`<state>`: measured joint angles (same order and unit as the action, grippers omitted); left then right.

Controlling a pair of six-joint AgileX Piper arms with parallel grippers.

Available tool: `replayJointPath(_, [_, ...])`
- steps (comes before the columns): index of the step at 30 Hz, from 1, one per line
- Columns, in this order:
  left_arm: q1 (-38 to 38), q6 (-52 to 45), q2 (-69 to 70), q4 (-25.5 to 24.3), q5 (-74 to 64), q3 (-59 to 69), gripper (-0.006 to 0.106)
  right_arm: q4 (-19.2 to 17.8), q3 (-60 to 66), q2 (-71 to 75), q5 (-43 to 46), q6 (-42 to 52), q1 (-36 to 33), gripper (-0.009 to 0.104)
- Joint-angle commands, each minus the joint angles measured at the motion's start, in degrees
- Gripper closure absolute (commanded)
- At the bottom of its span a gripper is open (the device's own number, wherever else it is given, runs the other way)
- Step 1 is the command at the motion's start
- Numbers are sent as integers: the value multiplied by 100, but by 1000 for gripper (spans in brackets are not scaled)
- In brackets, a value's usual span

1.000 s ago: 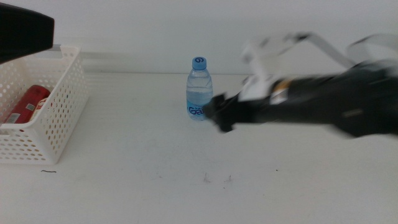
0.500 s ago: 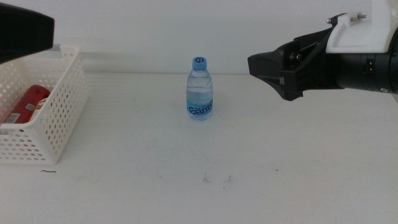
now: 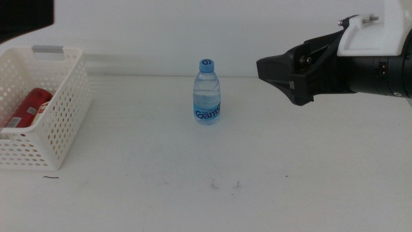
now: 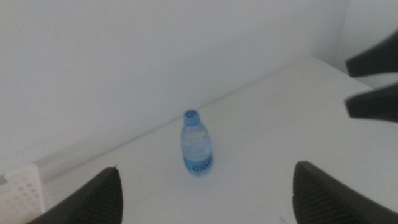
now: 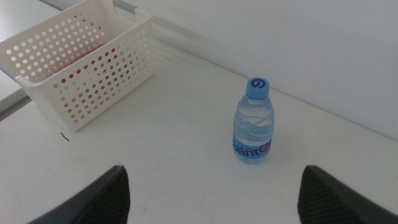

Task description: Use arms to grab the bottles and put them into the dustbin to the left of the table.

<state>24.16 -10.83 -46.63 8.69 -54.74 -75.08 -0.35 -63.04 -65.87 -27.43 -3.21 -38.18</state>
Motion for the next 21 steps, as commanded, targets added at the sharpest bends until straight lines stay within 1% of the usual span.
replayJointPath(1, [35,42,12,-92,491,359,7,-42,3,39,34,3,-21,3])
replayJointPath(3, [35,42,12,-92,1375,964,7,-42,3,39,34,3,-21,3])
replayJointPath(6, [113,42,12,-77,3037,2252,7,-42,3,39,34,3,-21,3])
replayJointPath(11, [792,235,-284,-77,6688,4811,7,-42,3,39,34,3,-21,3])
replayJointPath(14, [1103,235,-862,-46,8796,5783,7,-42,3,39,34,3,-21,3])
replayJointPath(15, [1159,235,-1105,-16,9203,5981,7,-42,3,39,34,3,-21,3])
replayJointPath(17, [1189,284,-1564,30,9591,6144,7,-42,3,39,34,3,-21,3])
replayJointPath(21, [1189,662,-2546,29,9761,6013,7,-42,3,39,34,3,-21,3])
